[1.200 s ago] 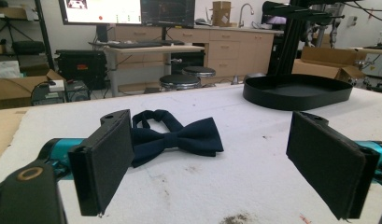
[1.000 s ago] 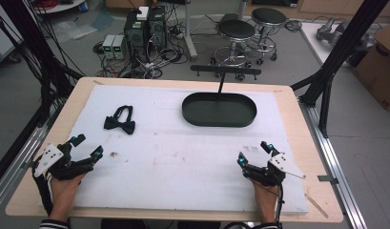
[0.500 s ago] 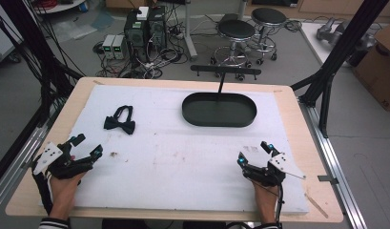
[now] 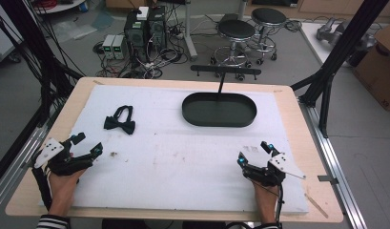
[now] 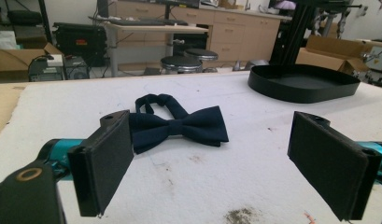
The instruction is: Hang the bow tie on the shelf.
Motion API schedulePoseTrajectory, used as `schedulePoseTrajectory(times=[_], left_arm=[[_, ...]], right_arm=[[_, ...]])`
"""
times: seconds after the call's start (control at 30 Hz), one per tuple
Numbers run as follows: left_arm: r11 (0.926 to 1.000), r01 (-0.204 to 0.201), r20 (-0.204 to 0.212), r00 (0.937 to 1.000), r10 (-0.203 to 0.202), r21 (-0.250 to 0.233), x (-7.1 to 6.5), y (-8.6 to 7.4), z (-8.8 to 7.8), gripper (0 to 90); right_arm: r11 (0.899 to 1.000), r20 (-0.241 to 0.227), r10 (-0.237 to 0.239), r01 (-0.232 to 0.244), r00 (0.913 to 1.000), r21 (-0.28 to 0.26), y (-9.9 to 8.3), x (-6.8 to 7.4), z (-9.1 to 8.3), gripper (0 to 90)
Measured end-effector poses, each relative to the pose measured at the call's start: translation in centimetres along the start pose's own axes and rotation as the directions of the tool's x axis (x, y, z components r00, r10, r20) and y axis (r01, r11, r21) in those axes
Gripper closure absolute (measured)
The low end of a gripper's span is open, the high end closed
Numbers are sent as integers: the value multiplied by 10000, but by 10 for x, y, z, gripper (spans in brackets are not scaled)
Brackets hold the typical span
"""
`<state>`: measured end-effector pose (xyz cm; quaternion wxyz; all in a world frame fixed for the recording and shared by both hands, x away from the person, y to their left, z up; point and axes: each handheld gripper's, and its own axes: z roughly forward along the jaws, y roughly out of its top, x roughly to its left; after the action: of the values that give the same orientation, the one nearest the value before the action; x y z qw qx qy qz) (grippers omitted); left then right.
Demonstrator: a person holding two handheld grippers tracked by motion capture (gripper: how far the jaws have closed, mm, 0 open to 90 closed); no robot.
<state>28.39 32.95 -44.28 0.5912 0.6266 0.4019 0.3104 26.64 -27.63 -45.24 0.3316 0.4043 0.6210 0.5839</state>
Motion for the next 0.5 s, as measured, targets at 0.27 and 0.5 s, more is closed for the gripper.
schedulePoseTrajectory(times=[0.27, 0.5], left_arm=[[9989, -316, -215, 9992, 324, 358, 1, 26, 7, 146], [9931, -588, -46, 9982, 596, 1019, 2, 46, 20, 146]], right_arm=[[10000, 10, -30, 30, 10000, -11, 0, 0, 0, 52], [10000, 10, -7, 7, 10000, 5, 0, 0, 0, 52]])
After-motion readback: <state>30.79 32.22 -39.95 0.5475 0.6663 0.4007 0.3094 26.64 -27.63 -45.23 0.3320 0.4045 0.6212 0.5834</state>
